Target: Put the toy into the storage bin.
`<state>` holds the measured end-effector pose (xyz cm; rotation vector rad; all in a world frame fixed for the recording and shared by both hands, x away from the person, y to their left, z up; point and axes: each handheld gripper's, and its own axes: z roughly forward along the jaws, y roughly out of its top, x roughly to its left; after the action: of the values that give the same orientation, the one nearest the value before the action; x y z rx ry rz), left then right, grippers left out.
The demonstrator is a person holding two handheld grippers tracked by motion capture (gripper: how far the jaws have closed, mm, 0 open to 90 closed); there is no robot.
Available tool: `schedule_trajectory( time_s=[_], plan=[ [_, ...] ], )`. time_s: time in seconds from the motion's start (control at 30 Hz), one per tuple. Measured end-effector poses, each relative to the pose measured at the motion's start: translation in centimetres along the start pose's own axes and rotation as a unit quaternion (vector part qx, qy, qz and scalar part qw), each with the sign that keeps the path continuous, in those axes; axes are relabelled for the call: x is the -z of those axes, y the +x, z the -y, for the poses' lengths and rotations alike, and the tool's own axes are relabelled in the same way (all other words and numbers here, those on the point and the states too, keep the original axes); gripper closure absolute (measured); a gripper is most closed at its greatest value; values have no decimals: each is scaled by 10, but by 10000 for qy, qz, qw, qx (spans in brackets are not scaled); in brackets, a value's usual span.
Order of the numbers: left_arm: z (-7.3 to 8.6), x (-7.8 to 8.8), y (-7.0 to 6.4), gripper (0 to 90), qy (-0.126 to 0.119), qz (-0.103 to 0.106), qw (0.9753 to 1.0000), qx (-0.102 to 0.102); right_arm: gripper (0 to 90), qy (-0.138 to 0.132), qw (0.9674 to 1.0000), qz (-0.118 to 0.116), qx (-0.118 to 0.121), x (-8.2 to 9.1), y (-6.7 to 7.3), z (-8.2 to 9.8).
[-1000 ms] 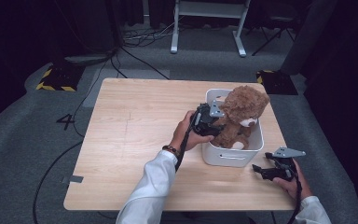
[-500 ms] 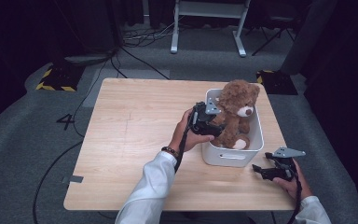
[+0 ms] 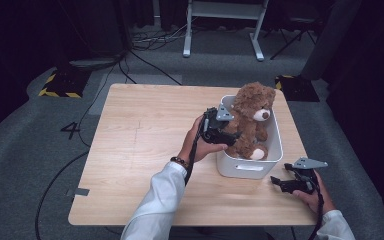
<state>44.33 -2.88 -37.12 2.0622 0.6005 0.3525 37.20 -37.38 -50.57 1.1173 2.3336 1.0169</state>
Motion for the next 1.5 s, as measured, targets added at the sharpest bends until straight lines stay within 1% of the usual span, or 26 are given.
schedule_trajectory(
  time_s=[0.07,0.17,0.2,0.23,0.33,0.4,0.43,0.47,0.53,0.6,0.63,0.7,0.77,0.83,0.87,0.93,1.0,1.07,1.1,1.2,1.23,1.37,1.5],
  plan=[
    [0,1,0,282,7,-18,10000,-8,144,0,10000,0,0,0,0,0],
    [-1,3,0,252,-38,-74,9999,97,144,0,10000,0,0,0,0,0],
    [-1,4,0,232,-18,-103,9999,77,143,1,10000,0,0,0,0,0],
    [-1,5,0,215,-6,-94,9999,127,143,0,10000,-1,0,0,0,0],
    [-1,9,0,180,5,-101,9999,131,144,0,10000,-1,-1,0,0,0],
    [-1,12,1,172,8,-98,9999,131,144,1,10000,1,-1,0,0,0],
    [0,13,1,168,-25,-132,9999,108,144,0,10000,1,1,0,0,0],
    [0,15,2,164,3,-216,9997,82,144,0,10000,0,1,0,0,0],
    [0,18,3,163,41,-298,9995,51,143,0,10000,0,1,0,0,0],
    [0,21,5,164,71,-330,9994,85,143,1,10000,0,0,0,0,0],
    [0,23,6,165,97,-413,9991,64,143,0,10000,0,0,0,0,0],
    [0,26,7,165,135,-454,9989,59,143,0,10000,1,0,0,0,0],
    [1,29,8,165,146,-443,9989,77,144,0,10000,1,0,0,0,0],
    [2,31,10,165,156,-509,9986,43,144,0,10000,1,1,0,0,0],
    [3,33,10,165,182,-469,9987,63,144,0,10000,0,-1,0,0,0],
    [4,36,11,165,147,-475,9988,46,144,0,10000,0,1,0,0,0],
    [6,39,12,164,124,-449,9989,13,144,0,10000,0,1,0,0,0],
    [7,42,13,164,151,-483,9987,-30,143,0,10000,1,0,0,0,0],
    [8,44,14,164,172,-467,9987,-49,144,1,10000,0,0,0,0,0],
    [11,47,15,164,180,-510,9985,-72,143,1,10000,0,-1,0,0,0],
    [12,48,16,164,231,-573,9981,-84,144,0,10000,1,-1,0,0,0],
    [19,51,19,166,349,-663,9971,-105,144,0,10000,1,0,0,0,0],
    [25,54,22,165,399,-721,9966,-45,143,1,10000,1,0,0,0,0]
  ],
)
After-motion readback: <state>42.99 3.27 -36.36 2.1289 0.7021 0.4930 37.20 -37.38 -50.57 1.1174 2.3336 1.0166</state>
